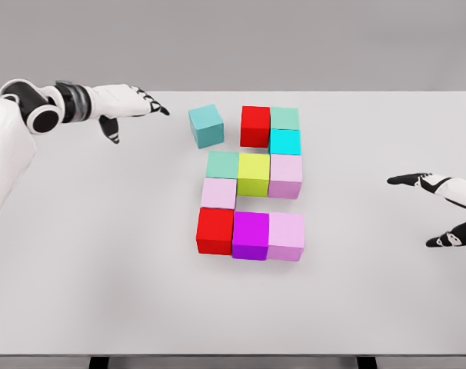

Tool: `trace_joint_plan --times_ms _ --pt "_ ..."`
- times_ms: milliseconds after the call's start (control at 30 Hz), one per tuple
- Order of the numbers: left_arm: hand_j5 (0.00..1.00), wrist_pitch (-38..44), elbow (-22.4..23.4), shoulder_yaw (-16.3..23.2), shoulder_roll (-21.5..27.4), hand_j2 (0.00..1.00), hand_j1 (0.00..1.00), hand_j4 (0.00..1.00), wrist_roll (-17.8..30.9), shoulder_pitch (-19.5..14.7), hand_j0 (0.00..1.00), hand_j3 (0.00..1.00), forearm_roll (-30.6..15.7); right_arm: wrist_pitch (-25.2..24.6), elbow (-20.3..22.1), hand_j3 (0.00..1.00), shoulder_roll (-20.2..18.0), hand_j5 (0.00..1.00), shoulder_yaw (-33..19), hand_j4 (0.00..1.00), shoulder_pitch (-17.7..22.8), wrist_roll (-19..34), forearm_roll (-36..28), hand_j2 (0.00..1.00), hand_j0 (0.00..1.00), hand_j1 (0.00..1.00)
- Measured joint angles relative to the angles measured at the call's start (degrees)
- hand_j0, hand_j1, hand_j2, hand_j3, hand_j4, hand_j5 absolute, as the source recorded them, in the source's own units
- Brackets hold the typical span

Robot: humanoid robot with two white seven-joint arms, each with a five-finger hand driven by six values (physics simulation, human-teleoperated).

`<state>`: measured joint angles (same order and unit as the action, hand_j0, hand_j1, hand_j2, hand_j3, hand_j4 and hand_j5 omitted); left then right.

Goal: Assemble the squares on the desktop into the number 2

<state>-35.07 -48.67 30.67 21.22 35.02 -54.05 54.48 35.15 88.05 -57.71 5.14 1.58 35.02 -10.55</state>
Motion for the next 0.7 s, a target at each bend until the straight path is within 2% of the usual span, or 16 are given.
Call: trace_joint_plan --times_ms 133,300,700 --pt "1.00 -0.05 -0.07 0.39 -0.75 1.00 1.00 1.00 0.00 -0.09 1.00 1.00 0.72 0.00 0.10 1.00 -0.12 1.00 0.28 1.00 0.61 0.00 0.24 1.00 1.00 1.00" --pt "1.00 -0.07 -0.10 1.12 -1.86 1.00 1.00 1.00 0.00 0.00 1.00 1.00 1.02 0.00 3.47 1.00 -2.24 1.00 3.51 1.00 -0.26 0.00 2.78 1.00 1.00 1.00" --pt "1.00 -0.07 -0.10 2.44 -2.95 1.00 1.00 1.00 0.00 0.00 1.00 1.00 2.49 0.00 4.16 1.00 -2.76 1.00 1.78 1.00 0.35 0.00 2.94 1.00 1.00 1.00"
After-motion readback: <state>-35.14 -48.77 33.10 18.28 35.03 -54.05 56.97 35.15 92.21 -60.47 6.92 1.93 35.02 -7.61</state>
